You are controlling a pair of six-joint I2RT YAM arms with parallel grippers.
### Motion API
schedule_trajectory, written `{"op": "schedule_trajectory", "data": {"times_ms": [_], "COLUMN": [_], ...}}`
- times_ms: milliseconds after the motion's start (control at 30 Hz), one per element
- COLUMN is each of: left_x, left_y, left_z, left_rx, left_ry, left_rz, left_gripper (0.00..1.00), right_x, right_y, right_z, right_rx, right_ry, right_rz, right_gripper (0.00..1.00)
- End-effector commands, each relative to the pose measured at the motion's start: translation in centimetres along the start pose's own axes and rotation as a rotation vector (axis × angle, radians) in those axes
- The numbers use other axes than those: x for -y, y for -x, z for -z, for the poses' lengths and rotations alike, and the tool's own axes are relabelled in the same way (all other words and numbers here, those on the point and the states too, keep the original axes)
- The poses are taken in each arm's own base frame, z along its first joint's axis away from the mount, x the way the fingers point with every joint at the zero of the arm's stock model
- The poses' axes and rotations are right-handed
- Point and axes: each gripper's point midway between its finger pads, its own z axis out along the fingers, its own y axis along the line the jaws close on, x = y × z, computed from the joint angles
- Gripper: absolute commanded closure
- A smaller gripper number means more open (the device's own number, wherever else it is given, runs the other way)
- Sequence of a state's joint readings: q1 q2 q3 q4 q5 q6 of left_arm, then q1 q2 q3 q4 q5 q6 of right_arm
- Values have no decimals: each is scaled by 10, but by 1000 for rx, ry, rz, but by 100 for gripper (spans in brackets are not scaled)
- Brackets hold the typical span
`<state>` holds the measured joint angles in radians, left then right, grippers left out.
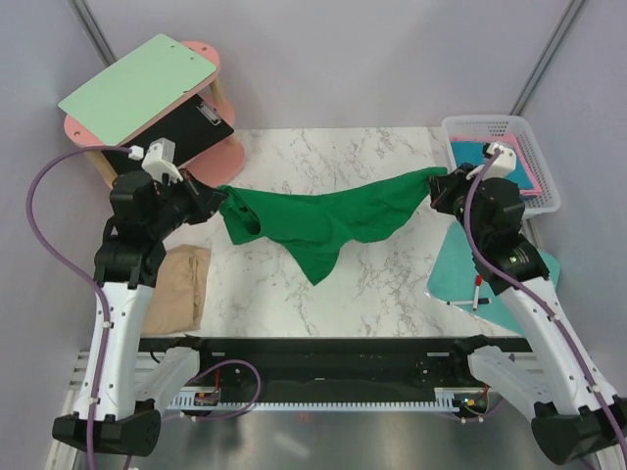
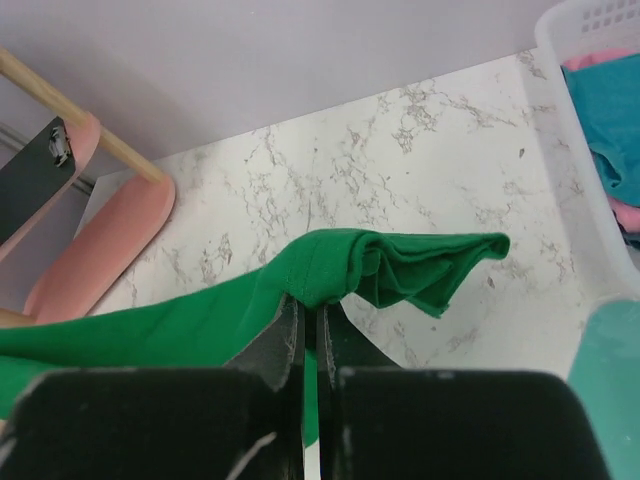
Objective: Fold and stack the t-shirts
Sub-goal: Flatten out the tshirt
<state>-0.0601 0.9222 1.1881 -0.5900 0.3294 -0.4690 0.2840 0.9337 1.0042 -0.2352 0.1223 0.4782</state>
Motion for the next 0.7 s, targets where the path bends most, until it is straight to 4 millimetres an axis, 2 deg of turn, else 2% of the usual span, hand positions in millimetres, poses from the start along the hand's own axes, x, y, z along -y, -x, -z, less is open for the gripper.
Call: {"op": "schedule_trajectory", "data": {"times_ms": [0,133,200,233,300,333,433,467,533,567,600,633,667], "left_x": [1,4,-4,-11,-26,-39,-56,-69,-69,-71,-61,-56,-49], "left_y": [2,17,20,17,8,-2,-25,-42,-32,-32,-8,4,16], "left_z": [23,35,30,17,-1,-21,-53,-75,-94,-105,-109,-110,-110], "left_rx": [31,92,90,56,-2,-69,-192,-274,-284,-303,-260,-234,-208], "left_ry": [13,32,72,94,138,166,190,208,201,195,172,161,145], "left_rz": [-89,-119,-116,-105,-79,-54,7,50,63,75,61,52,45], "left_gripper": [98,98,98,98,98,98,98,98,98,98,98,98,98], "right_x": [4,1,8,11,22,27,47,58,56,52,43,38,25], "right_y": [6,21,12,7,-19,-31,-82,-105,-112,-107,-101,-90,-69], "right_z": [34,47,36,29,6,-3,-40,-55,-76,-89,-96,-100,-103], "right_rx": [-6,42,14,-1,-68,-98,-217,-281,-290,-285,-272,-251,-205], "right_ry": [-7,1,-31,-45,-86,-101,-163,-201,-190,-186,-154,-141,-112], "right_rz": [26,34,46,50,54,57,47,46,33,29,26,28,24], "right_gripper": [100,100,100,100,100,100,100,100,100,100,100,100,100]}}
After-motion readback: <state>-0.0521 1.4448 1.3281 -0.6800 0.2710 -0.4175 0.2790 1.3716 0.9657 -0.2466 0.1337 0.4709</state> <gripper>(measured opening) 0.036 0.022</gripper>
